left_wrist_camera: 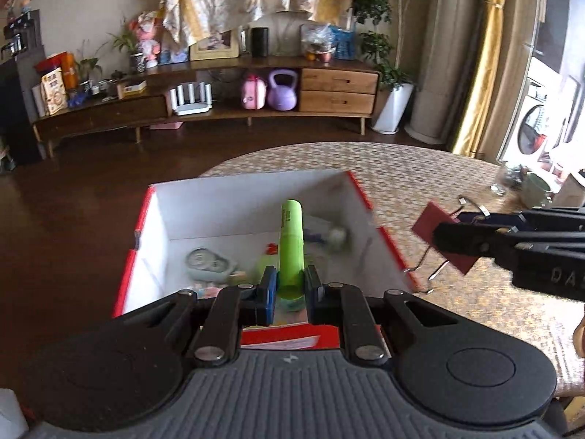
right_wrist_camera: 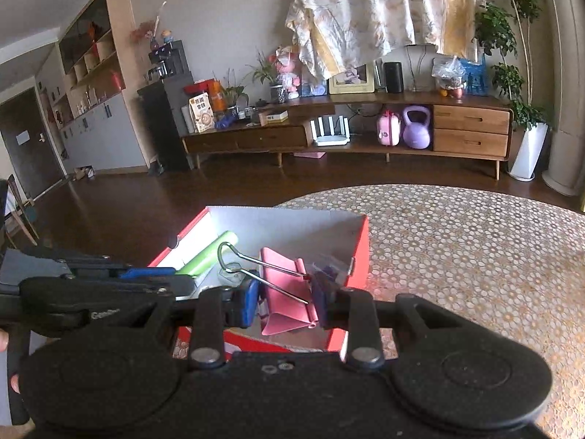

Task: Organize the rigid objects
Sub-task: 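Carry the green tube with left tool while right tool carries the clip over the box, then lower the clip into the box and open right tool while left tool lowers the tube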

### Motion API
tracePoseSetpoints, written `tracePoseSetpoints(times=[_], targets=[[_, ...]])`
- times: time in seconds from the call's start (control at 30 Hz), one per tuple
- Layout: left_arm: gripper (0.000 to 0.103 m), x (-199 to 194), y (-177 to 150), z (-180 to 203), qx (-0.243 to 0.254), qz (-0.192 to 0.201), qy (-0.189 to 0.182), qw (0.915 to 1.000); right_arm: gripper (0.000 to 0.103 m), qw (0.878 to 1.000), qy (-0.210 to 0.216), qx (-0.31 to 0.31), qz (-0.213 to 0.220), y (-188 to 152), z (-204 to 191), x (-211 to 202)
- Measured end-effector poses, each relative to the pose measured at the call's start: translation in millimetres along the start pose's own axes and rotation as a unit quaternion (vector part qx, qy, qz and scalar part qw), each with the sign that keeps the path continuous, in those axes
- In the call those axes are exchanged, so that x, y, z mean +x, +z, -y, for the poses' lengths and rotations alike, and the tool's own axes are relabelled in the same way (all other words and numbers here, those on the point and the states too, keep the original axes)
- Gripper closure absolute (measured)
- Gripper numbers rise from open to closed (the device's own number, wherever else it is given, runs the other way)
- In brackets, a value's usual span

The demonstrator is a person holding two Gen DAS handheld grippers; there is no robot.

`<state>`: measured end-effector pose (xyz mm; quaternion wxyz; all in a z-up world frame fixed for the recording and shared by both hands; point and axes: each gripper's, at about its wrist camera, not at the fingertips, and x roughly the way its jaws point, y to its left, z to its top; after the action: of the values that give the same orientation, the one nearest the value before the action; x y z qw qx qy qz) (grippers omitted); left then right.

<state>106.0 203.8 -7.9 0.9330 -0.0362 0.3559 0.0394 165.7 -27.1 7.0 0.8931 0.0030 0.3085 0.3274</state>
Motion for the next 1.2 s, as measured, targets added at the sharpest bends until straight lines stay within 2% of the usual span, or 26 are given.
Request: tracePoseSetpoints(times=[0.4,0.8,0.93,1.2], targets=[[0.088,42.7,3.8,-53.9,-0.019,-0.031,0.018,0.9992,0.073,0.999,-0.003,-0.018,-0.037,6.9,0.2,61.0],[0.088,105.8,20.6,-64.8,-0.017,-0.075,0.008,0.9970,0.073,0.994,-0.013,-0.053,-0.092,9.4,-12.0,132.7],[0.088,127.2,27.4,-67.4,-0.025,-0.093,-0.012,0.9953,0.073,0.991,-0.028,-0.065,-0.111,7.5,-12.0,152.1],[0.088,156.7,33.2,-63.7,-0.021,-0.133,-0.019,0.9907,0.073,0.986,-0.049,-0.075,-0.142,-2.7,-14.5,171.2]])
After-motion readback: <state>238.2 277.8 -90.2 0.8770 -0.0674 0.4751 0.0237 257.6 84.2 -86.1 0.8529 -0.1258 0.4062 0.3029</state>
